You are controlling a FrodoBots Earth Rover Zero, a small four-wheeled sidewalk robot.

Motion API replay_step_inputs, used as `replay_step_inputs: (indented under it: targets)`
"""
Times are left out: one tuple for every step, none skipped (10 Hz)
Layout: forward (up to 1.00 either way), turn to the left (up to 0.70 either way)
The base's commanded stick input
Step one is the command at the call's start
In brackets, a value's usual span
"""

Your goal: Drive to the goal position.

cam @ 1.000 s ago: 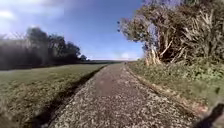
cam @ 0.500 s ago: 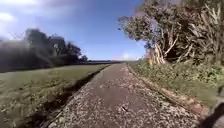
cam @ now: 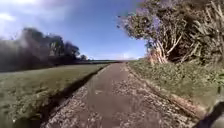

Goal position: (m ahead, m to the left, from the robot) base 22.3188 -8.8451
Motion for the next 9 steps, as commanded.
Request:
replay_step_inputs:
  targets:
    - [0.85,0.0]
    - [0.85,0.0]
    - [0.85,0.0]
    - [0.85,0.0]
    - [0.85,0.0]
    - [0.85,0.0]
    - [0.85,0.0]
    - [0.85,0.0]
    - [0.85,0.0]
